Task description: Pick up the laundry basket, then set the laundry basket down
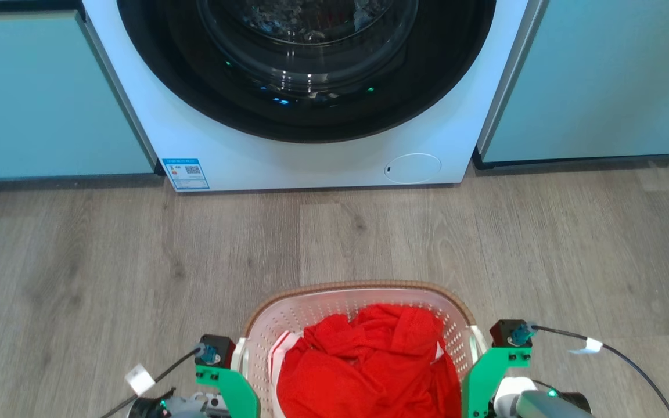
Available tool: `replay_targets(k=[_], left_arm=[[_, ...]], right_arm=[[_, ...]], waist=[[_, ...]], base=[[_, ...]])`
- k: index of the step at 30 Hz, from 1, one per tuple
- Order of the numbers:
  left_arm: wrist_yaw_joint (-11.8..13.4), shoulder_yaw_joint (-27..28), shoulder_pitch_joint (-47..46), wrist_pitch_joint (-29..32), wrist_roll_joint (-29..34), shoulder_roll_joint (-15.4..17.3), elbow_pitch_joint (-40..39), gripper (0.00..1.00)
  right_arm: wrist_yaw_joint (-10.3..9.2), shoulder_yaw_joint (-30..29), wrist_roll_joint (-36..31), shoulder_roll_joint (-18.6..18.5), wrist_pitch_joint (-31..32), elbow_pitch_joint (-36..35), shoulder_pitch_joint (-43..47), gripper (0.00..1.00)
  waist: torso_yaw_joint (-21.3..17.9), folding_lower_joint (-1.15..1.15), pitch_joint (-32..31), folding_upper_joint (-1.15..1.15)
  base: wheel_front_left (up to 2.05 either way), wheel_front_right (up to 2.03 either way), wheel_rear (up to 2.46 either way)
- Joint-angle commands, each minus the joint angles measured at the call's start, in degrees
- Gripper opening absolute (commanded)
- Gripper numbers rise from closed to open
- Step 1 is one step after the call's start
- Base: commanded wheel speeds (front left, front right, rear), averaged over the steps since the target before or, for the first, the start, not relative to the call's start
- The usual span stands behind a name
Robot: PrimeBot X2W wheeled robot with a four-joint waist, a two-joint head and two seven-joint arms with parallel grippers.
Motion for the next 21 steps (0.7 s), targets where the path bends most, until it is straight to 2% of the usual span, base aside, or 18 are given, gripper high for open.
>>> replay_targets(k=[1, 21], left_arm=[[0.12, 0.72, -1.49, -0.22, -0.39, 1.54, -0.12, 0.0], [-0.03, -1.86, -1.53, 0.57, -2.45, 1.54, 0.56, 0.0]], right_arm=[[0.01, 1.0, 0.51, 0.1, 0.11, -0.75, -0.08, 0.0], [0.01, 6.5, 5.93, 0.1, 0.34, 0.24, -0.42, 0.0]], waist=[[0.05, 0.01, -0.21, -0.01], [0.15, 0.01, -1.13, -0.01]], base=[[0.0, 0.0, 0.0], [0.0, 0.0, 0.0]])
